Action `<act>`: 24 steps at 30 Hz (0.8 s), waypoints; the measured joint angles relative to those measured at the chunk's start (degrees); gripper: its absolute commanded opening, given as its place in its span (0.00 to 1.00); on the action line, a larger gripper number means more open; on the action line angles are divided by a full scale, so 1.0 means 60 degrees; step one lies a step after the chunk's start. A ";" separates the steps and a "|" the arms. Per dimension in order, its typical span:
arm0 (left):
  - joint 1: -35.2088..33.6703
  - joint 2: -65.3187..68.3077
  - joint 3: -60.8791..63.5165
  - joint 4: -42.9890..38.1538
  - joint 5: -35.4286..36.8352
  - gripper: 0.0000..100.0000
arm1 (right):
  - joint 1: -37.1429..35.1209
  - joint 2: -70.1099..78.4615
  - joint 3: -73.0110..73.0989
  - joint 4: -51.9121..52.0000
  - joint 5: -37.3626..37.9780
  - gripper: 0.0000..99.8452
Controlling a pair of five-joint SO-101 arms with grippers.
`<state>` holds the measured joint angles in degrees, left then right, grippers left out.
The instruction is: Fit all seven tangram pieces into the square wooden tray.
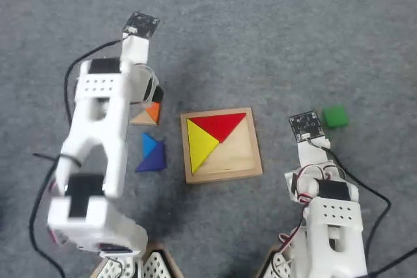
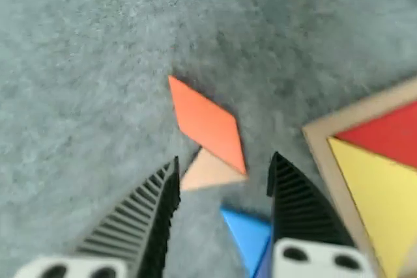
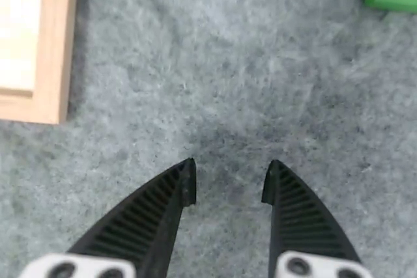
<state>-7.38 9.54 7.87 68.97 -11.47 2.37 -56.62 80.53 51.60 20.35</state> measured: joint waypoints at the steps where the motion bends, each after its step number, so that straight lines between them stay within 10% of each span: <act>1: 0.0000 0.0410 -0.0190 -0.0029 0.0029 0.21 | 0.0000 0.0000 0.0000 0.0000 0.0000 0.19; 24: -0.0938 0.3722 -0.1875 -0.0352 -0.0044 0.21 | -0.0015 0.0000 0.0000 -0.0190 -0.0015 0.19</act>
<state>-13.01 31.87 -3.38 66.86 -11.74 2.29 -56.62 80.53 50.46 20.26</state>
